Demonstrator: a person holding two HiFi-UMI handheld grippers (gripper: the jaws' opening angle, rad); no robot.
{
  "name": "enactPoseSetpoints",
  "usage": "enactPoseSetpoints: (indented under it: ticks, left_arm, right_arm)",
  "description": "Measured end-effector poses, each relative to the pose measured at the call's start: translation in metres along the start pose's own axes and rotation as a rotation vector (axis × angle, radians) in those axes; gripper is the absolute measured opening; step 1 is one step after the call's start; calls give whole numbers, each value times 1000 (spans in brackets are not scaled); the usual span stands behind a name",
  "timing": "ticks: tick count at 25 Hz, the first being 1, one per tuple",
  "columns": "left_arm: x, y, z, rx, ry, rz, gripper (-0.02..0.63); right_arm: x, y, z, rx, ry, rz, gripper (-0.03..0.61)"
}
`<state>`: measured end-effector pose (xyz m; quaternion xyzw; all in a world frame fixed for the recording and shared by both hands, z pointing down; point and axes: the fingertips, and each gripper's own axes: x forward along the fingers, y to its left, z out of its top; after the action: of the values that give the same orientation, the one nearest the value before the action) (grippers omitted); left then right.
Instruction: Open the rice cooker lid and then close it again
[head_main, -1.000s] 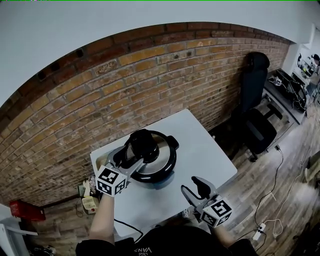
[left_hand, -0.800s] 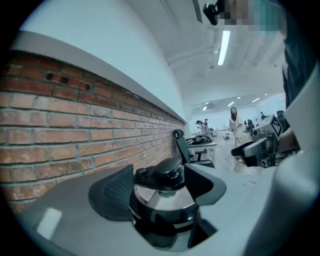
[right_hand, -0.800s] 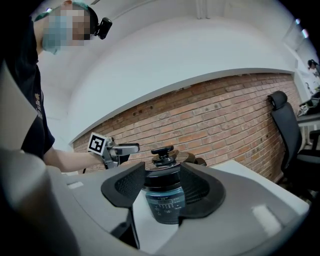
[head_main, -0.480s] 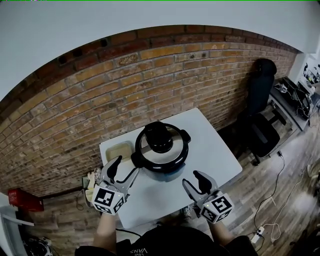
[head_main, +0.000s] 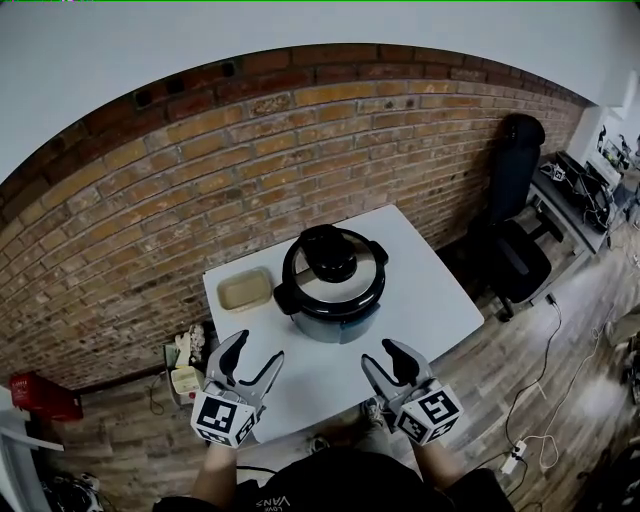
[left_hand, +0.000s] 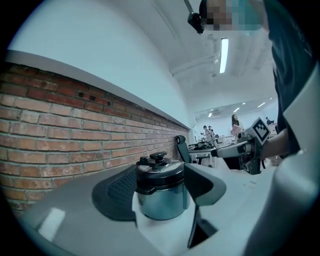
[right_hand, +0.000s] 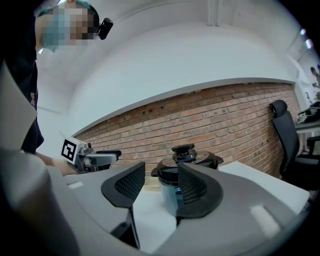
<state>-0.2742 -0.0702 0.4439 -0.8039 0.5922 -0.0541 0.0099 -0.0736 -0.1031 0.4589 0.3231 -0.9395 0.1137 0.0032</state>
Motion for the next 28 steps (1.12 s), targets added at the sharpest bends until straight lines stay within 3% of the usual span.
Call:
enactPoseSetpoints:
  ticks: [6,9,12,17,21,28]
  left_arm:
    - [-25,-12,-9,-18,3,-15,293]
    - [-35,-19,-15,-11,7,4,253]
    - [-43,-25,-20,-21,4,39,198]
    - [-54,-30,-23,-44,-8,142,7]
    - [-55,-50,-20,-66,-8,176,2]
    - [-59,-112,-33,-76,55,192,2]
  right_arm:
    - [-7,21,-9,3,16,-4,207]
    - [-11,24,-14,3,18,-4,204]
    - [-16,20,-18,1,20,-1,202]
    - [-25,15,-21,-17,58,31,196]
    - [-39,9,-23,-23,71,65,170]
    - [-73,-3,-36,-28,112,129,39]
